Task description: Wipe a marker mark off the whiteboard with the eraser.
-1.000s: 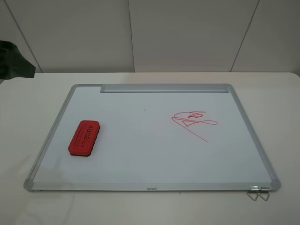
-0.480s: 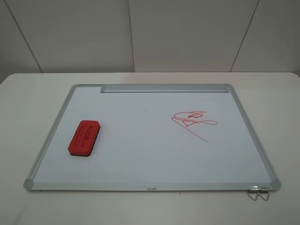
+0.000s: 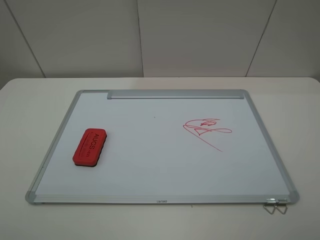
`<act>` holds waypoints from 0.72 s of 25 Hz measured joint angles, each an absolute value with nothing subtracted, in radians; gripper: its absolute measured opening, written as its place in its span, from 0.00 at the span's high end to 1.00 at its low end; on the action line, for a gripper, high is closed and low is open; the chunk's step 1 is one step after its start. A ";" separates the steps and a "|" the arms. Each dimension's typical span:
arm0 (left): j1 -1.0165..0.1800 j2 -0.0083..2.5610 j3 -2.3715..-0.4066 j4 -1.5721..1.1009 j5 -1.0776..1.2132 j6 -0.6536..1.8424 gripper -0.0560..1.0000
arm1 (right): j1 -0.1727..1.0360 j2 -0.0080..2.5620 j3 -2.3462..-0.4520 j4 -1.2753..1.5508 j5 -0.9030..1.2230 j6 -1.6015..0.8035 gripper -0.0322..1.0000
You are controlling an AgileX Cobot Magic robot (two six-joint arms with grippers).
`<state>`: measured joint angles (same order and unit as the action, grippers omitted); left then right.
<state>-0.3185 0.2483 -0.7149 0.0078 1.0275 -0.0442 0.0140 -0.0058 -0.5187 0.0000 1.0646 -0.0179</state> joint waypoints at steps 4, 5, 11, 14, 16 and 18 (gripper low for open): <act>-0.318 0.180 -0.669 0.000 1.085 -0.043 0.21 | 0.014 -0.006 -0.519 0.000 1.065 -0.018 0.17; -0.318 0.162 -0.650 0.000 1.101 -0.043 0.21 | 0.014 -0.006 -0.519 0.000 1.065 -0.018 0.17; -0.318 0.033 -0.541 0.009 1.131 -0.040 0.21 | 0.014 -0.006 -0.519 0.000 1.065 -0.018 0.17; -0.318 -0.005 -0.531 0.010 1.102 -0.037 0.21 | 0.014 -0.006 -0.519 0.000 1.065 -0.018 0.17; -0.318 -0.006 -0.510 0.011 1.082 -0.037 0.21 | 0.014 -0.006 -0.519 0.000 1.065 -0.018 0.17; -0.318 -0.006 -0.503 0.009 1.074 -0.032 0.21 | 0.014 -0.006 -0.519 0.000 1.065 -0.018 0.17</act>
